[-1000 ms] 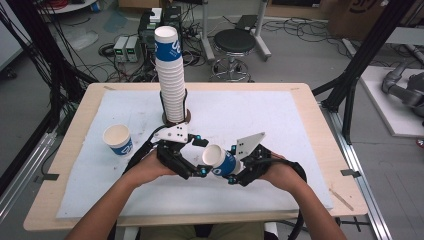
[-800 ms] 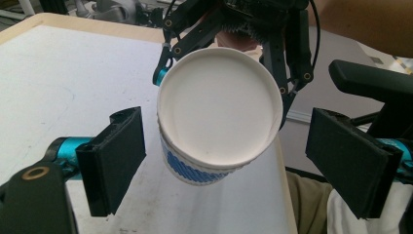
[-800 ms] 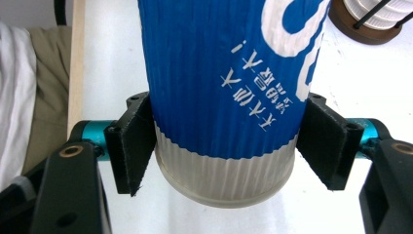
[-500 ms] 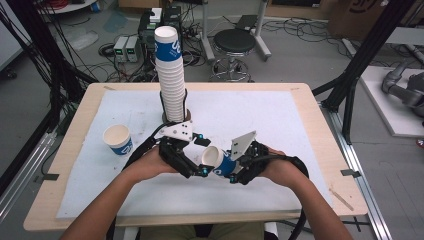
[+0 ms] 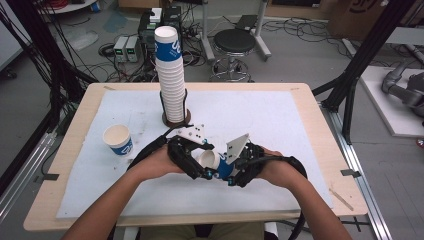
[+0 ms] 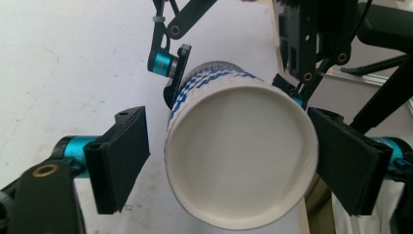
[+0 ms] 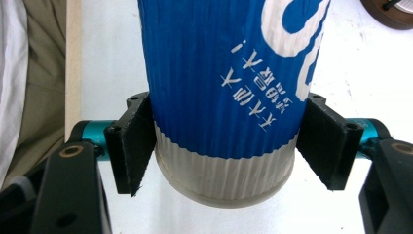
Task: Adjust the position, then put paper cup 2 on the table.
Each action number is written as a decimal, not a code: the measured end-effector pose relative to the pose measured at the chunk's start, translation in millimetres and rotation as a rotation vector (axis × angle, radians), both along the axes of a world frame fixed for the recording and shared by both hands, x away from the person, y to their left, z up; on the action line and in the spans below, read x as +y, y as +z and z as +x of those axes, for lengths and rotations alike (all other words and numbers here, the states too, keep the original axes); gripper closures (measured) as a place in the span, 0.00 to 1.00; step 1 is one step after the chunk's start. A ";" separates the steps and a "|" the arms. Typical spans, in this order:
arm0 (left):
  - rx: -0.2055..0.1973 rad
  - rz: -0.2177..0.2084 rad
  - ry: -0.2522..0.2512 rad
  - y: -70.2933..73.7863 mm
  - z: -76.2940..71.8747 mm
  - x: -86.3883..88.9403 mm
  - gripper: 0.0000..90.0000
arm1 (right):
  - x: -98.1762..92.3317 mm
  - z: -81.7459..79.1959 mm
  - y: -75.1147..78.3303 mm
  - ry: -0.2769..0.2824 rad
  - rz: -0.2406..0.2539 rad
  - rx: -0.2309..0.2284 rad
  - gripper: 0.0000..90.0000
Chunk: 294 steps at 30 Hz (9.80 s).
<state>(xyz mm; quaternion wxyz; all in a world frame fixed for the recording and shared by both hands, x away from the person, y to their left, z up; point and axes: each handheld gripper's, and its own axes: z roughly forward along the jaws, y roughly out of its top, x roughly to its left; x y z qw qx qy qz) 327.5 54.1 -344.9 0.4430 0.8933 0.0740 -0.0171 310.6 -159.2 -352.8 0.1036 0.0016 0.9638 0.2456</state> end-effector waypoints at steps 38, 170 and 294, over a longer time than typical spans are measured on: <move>-0.021 -0.310 0.043 -21.0 4.3 43.6 0.32 | -52.5 -2.0 9.9 -0.186 0.576 0.017 0.20; -0.030 0.120 -0.033 -13.2 -6.0 -2.5 0.21 | -9.2 -7.3 15.9 0.005 0.087 -0.004 0.30; -0.191 -0.564 0.262 -56.3 19.2 40.3 0.28 | -143.2 -13.1 -32.2 -0.674 0.613 -0.097 0.21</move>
